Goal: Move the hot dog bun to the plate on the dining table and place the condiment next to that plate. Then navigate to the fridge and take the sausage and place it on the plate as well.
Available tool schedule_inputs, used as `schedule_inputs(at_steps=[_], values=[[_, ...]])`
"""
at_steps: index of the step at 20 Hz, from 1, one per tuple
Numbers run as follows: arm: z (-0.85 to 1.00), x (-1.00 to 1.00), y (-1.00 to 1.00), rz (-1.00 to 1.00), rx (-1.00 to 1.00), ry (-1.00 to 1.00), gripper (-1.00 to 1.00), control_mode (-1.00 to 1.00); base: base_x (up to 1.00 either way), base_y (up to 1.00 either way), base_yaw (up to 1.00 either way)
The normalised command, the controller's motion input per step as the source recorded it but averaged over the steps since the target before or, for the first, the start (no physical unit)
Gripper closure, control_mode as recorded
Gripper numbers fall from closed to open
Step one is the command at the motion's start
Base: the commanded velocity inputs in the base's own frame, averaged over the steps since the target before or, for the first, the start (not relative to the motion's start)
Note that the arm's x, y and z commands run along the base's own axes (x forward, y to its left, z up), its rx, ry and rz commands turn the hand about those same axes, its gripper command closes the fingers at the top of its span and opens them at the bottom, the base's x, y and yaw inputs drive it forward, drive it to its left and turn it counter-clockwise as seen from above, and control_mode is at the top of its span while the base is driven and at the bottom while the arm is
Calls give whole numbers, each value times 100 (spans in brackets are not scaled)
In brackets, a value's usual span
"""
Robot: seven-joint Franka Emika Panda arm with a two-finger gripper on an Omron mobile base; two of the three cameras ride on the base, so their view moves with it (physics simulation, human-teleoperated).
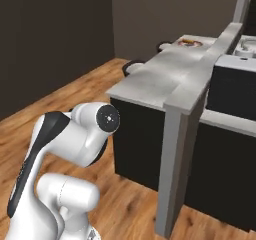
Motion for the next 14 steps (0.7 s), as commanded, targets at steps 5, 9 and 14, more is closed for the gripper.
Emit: schedule_inputs(at_steps=[5, 9, 14], values=[[0, 0, 0, 0, 0, 0, 100, 100, 40, 100, -34], [0, 0, 0, 0, 0, 0, 100, 100, 47, 100, -37], [0, 0, 0, 0, 0, 0, 100, 100, 50, 100, -41]])
